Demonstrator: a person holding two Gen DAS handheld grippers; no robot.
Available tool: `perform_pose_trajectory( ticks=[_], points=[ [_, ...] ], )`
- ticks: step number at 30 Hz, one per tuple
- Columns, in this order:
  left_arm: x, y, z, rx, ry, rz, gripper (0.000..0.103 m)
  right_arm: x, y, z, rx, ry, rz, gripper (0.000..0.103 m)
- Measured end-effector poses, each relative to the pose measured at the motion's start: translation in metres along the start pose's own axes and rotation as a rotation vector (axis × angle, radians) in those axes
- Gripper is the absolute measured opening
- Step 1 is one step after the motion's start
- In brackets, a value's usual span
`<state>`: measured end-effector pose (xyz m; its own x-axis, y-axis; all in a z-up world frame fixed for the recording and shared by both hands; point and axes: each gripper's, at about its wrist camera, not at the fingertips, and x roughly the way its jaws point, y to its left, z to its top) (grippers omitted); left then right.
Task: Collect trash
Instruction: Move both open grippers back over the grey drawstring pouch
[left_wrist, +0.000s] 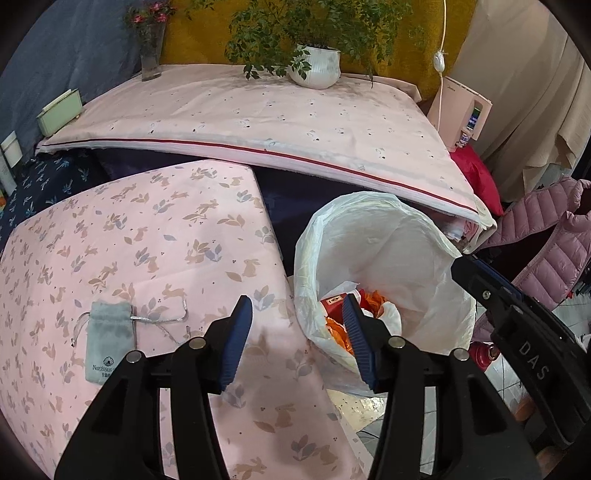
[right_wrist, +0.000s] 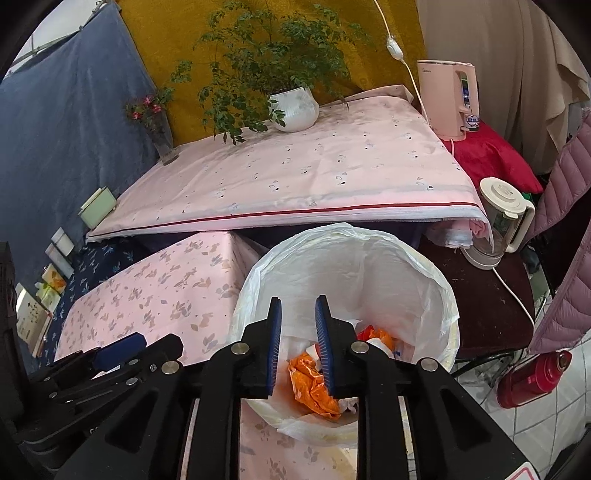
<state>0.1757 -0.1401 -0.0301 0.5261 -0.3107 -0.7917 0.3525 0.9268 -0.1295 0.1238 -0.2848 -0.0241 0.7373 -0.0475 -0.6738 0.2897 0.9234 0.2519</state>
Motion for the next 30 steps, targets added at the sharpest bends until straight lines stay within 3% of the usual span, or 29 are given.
perform_pose_trajectory(
  ticks=[5,18,21,30],
  points=[
    [0.0,0.02,-0.007,-0.041,0.004,0.02,0.054,-0.001,0.019,-0.006,-0.034,0.002,0.012,0.034],
    [-0.003,0.093,-0.036,-0.16,0.019,0.105,0.065,0.011,0.082,-0.037,-0.129,0.061,0.066,0.043],
    [-0.003,0.11,-0.043,-0.191,0.023,0.124,0.075,0.014,0.096,-0.045,-0.153,0.073,0.07,0.044],
    [0.006,0.156,-0.064,-0.262,0.047,0.174,0.081,0.028,0.122,-0.065,-0.178,0.12,0.088,0.047]
  ],
)
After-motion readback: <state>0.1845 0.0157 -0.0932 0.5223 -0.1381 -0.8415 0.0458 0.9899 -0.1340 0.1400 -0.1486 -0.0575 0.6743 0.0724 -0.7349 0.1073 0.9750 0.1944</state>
